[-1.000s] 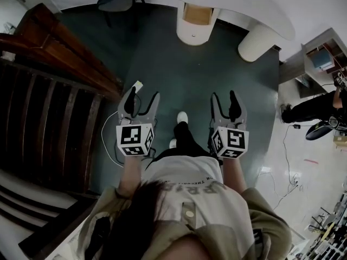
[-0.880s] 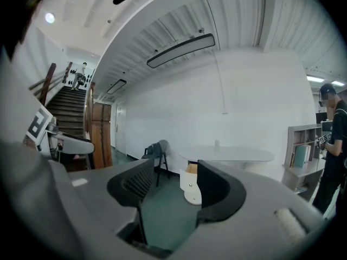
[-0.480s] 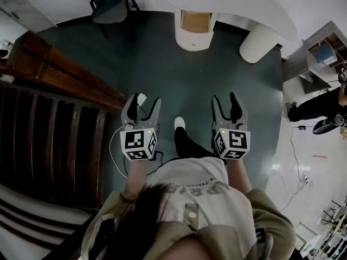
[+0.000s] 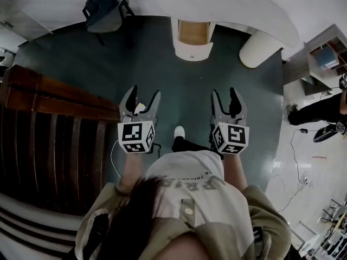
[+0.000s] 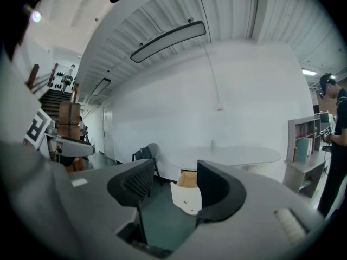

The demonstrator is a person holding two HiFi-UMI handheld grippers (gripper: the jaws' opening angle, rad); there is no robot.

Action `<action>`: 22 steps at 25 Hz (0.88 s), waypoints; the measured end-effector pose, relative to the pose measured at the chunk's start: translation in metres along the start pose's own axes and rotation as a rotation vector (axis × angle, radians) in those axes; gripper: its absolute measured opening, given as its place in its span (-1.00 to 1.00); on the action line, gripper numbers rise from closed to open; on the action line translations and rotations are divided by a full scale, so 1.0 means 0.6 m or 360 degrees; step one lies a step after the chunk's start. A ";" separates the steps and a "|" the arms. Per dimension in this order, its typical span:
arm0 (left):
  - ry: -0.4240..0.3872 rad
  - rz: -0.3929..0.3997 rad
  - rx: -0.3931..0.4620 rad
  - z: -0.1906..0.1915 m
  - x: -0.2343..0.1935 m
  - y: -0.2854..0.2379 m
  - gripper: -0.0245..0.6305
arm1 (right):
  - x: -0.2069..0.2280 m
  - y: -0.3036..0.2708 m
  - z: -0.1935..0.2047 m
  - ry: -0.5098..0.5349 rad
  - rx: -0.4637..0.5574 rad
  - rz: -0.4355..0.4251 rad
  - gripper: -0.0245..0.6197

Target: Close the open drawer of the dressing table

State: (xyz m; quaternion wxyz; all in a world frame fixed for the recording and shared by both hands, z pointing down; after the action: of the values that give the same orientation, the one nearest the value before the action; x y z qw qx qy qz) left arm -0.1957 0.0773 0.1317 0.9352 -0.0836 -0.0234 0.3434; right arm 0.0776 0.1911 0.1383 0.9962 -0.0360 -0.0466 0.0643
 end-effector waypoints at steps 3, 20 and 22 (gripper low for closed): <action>-0.0033 0.0007 0.0034 -0.024 -0.016 -0.045 0.05 | 0.018 -0.040 -0.014 -0.0013 0.0052 0.0027 -0.18; -0.0075 0.0033 0.0061 -0.048 -0.050 -0.155 0.05 | 0.075 -0.119 -0.031 0.0024 0.0165 0.0099 -0.18; -0.0080 0.0039 0.0058 -0.049 -0.050 -0.162 0.05 | 0.080 -0.122 -0.028 0.0029 0.0155 0.0114 -0.18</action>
State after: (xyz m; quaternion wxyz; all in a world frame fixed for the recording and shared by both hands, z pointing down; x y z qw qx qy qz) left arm -0.1538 -0.0190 0.1201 0.9314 -0.0582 -0.0395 0.3571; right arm 0.1360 0.1237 0.1316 0.9942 0.0104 -0.0328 0.1019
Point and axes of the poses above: the fingertips, and each gripper's own axes: y backward along the fingers, x to its right, z out of its underside, the point moved 9 cm from there along y, backward along the fingers, and after that the axes turned 6 degrees about x, right-handed, at the moved point
